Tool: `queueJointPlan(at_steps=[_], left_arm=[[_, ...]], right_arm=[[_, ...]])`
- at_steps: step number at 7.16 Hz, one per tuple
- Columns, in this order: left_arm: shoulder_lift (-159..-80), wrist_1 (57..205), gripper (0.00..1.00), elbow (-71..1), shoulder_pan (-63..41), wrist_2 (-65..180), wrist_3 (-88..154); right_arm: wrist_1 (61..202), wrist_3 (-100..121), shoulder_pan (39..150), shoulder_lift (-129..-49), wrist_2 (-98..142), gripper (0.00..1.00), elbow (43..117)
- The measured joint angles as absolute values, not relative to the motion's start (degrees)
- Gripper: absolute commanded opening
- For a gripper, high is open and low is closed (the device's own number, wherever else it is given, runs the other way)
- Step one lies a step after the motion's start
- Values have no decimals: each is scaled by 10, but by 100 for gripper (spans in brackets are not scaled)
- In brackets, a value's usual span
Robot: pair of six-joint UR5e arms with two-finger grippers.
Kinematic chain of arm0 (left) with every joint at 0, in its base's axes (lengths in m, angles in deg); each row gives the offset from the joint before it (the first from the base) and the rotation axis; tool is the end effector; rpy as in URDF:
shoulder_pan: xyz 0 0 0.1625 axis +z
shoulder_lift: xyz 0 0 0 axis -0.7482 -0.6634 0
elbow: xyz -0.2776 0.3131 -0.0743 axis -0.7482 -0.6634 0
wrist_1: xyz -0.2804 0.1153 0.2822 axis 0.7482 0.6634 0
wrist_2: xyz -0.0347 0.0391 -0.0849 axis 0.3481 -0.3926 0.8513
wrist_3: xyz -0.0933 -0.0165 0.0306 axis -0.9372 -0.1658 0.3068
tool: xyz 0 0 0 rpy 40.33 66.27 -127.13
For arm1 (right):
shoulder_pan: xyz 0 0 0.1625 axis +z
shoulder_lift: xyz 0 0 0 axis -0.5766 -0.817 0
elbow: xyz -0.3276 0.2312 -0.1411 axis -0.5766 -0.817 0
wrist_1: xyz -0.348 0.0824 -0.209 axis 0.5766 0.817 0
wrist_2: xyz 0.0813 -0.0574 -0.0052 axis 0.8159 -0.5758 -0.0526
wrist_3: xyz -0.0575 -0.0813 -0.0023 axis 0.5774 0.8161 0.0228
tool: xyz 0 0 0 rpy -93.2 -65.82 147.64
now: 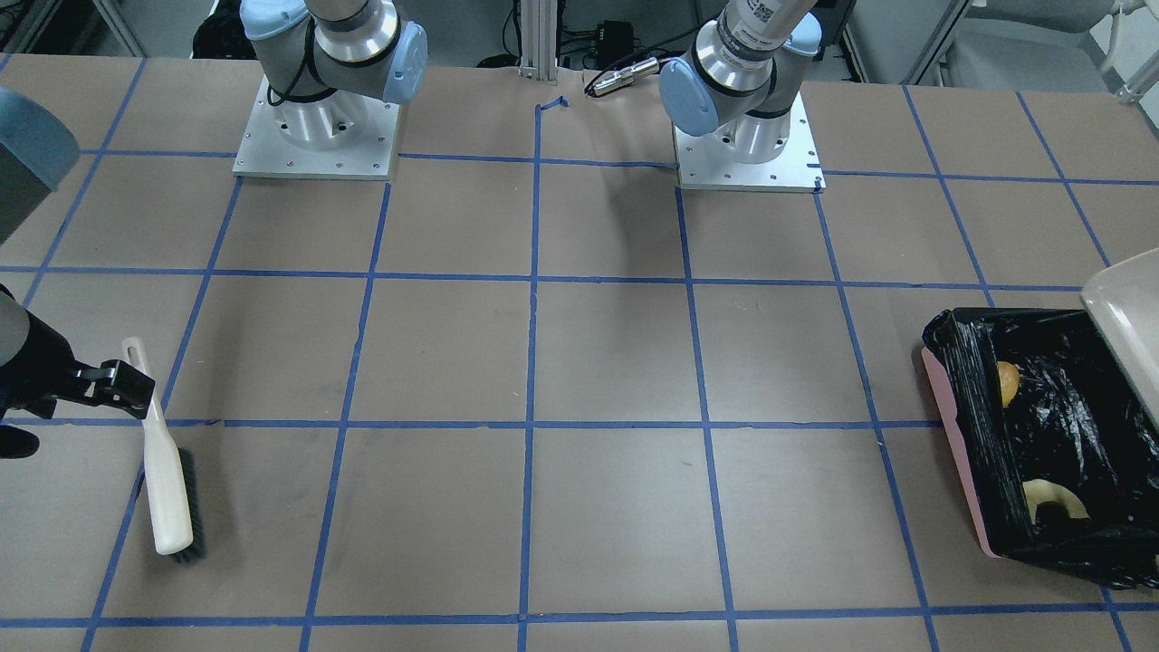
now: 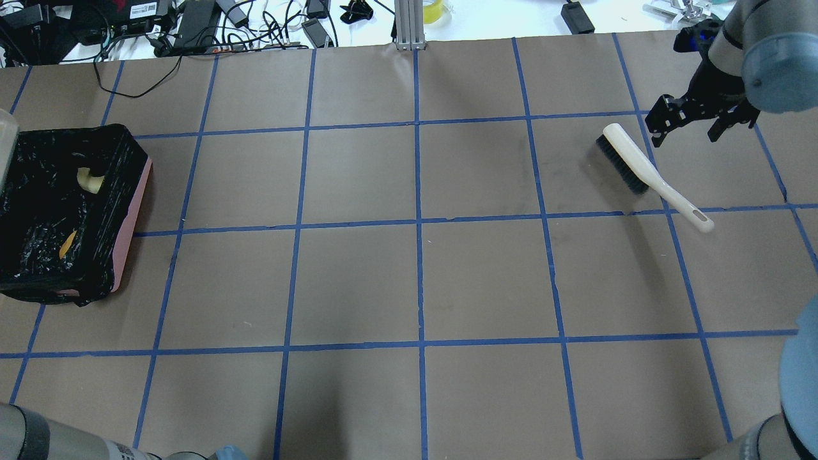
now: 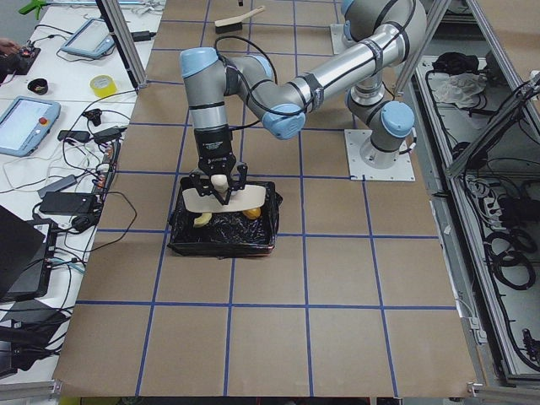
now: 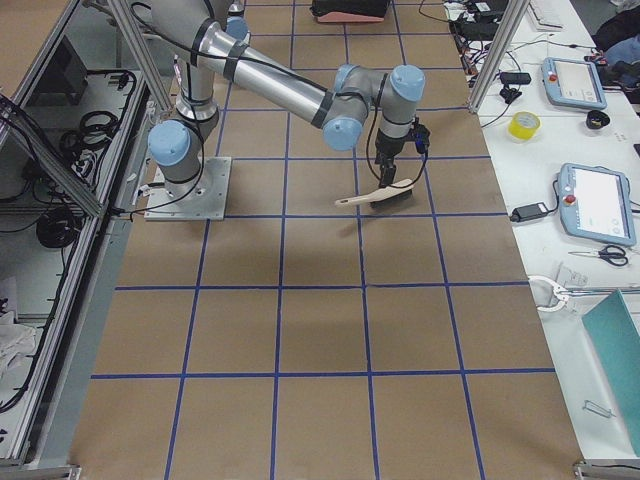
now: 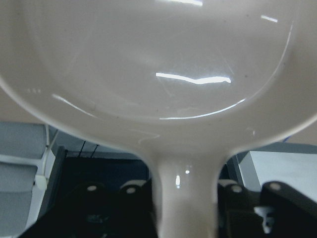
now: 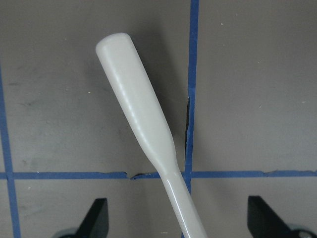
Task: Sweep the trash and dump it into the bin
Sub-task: 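Carry the empty dustpan back and set it on the table with the left gripper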
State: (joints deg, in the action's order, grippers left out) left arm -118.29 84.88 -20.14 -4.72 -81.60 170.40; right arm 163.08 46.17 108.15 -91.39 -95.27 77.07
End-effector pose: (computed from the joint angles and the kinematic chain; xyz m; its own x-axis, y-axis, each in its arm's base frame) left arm 0.3155 -0.5671 0.4763 -0.1399 0.9899 0.0229 0.8510 0.1084 0.5138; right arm -0.0566 -0.6154 0.3477 -0.9971 -0.0341 0.0676 -0.0331 0.9993 0.0157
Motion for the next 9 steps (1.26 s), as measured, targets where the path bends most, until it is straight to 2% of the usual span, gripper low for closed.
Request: queueJointPlan(at_steps=[3, 6, 9], left_arm=[[-1188, 952, 0, -200, -44, -615, 1745], [-1224, 948, 0, -216, -152, -535, 1701], [-1301, 900, 0, -220, -240, -498, 1549]], right_arm=[[1560, 440, 1133, -980, -947, 100, 730], [1479, 400, 1138, -1028, -949, 100, 738], [1480, 363, 1145, -1038, -941, 100, 721]])
